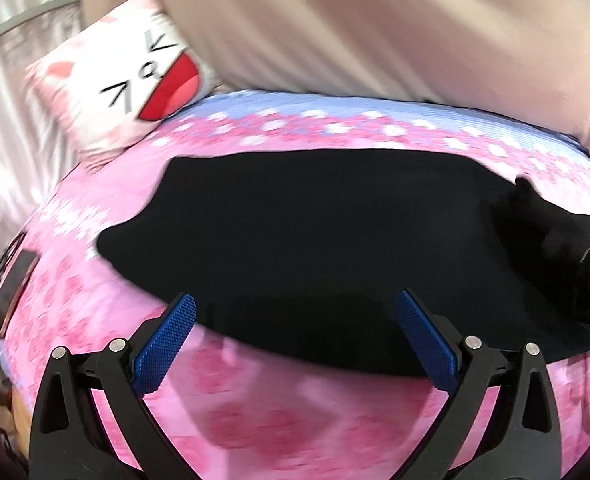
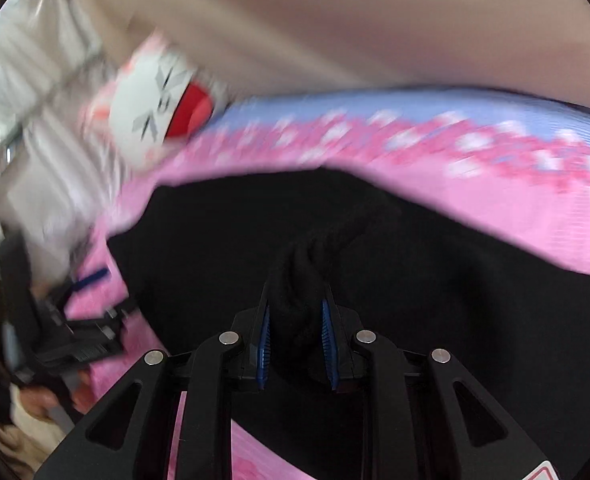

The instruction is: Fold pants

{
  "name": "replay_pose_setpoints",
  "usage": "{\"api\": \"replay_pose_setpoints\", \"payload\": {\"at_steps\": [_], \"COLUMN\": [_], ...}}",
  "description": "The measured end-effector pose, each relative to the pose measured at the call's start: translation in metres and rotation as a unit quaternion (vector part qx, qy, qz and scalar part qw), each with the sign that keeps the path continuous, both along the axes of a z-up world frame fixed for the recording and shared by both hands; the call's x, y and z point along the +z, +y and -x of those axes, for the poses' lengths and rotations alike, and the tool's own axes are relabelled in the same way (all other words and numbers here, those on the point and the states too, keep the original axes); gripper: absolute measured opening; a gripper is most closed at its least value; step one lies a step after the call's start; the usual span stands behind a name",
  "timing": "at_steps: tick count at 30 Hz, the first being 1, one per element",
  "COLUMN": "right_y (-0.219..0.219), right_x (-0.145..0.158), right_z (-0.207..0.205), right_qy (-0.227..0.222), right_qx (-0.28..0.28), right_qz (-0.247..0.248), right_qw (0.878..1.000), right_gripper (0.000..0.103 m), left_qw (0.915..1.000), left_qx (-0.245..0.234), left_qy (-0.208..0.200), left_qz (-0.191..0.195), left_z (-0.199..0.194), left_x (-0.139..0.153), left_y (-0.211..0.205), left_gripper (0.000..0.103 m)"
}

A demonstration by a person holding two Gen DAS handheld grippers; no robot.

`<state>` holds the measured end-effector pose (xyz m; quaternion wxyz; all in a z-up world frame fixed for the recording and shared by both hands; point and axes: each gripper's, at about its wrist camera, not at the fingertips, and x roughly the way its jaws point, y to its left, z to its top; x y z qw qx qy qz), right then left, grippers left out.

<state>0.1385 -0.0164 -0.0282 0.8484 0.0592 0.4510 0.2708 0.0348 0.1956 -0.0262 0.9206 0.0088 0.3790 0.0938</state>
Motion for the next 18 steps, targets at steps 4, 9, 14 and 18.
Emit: {"api": "replay_pose_setpoints", "payload": {"at_steps": [4,9,14,18], "right_y": [0.033,-0.002,-0.077,-0.136], "right_x": [-0.009,0.029,0.046,0.039], "right_z": [0.011,0.037,0.060,0.073], "right_qy": [-0.010,-0.051,-0.081,-0.060], "right_qx": [0.018,-0.028,-0.135,-0.203], "right_qz": [0.044,0.035,0.074,0.082], "right_qw": [0.999,0.998,0.985,0.974], "right_gripper": [0.040,0.048,0.055,0.055], "left_qw": [0.9992,0.9882,0.9759,0.9644], "left_qx": [0.034,0.114,0.151,0.154], "left_qy": [-0.004,-0.022,-0.010,0.019], "left_qz": [0.020,0.101,0.157,0.214], "left_z": [0.006,0.009,-0.007,-0.023], "left_x": [-0.003,-0.002,-0.013,-0.029], "left_y": [0.034,0.097,0.142,0.149], "left_gripper": [0.098,0.098,0.098,0.098]}}
